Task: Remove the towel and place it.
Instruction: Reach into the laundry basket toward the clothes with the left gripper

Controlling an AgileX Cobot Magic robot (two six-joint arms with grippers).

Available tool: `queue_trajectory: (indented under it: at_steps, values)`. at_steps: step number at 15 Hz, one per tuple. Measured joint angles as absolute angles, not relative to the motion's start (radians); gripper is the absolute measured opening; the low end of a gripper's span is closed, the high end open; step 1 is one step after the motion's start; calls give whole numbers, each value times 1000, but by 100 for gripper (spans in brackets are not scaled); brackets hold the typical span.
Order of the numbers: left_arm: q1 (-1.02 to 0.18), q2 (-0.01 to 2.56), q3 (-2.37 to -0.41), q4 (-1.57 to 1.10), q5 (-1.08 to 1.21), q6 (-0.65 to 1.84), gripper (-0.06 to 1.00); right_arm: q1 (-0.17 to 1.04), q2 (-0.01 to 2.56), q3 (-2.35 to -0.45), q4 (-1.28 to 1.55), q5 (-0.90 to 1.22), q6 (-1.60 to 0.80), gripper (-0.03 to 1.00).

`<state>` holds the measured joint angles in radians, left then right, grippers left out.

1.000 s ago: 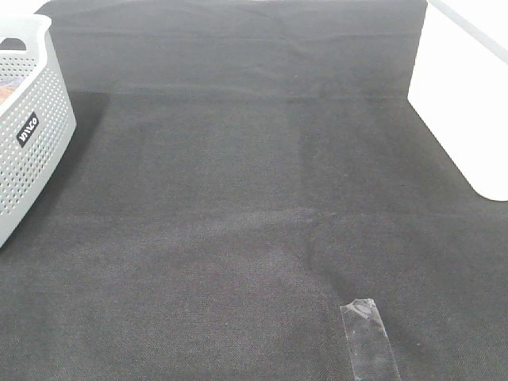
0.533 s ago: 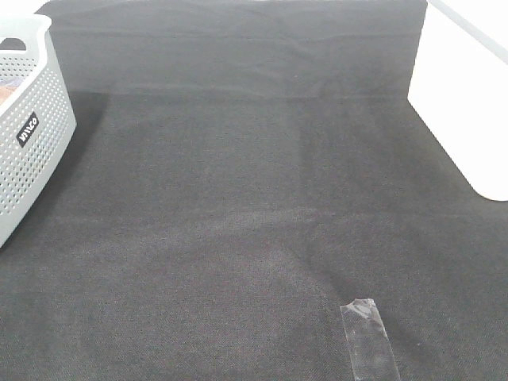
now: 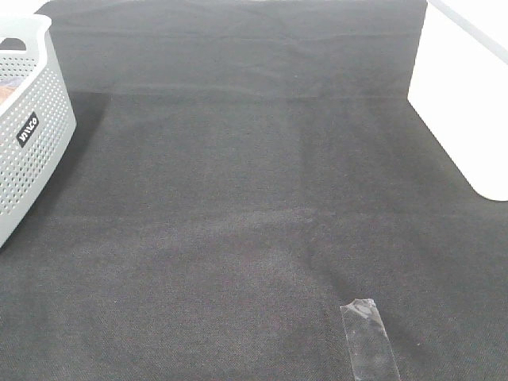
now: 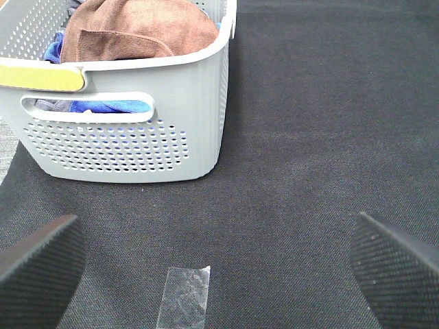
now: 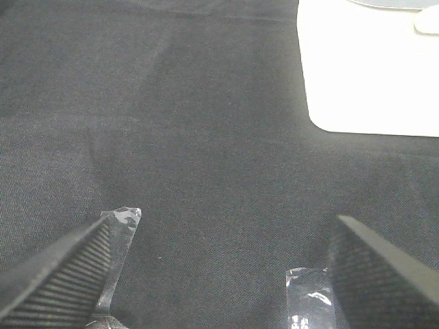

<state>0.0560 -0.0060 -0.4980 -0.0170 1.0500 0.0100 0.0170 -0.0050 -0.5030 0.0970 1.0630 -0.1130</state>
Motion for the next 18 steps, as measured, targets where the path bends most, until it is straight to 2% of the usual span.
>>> queue_trajectory:
  at_steps: [18]
  values:
    - [56,31,-529,-12,1084,53,99,17,-5,-503,97,1063,-113,79]
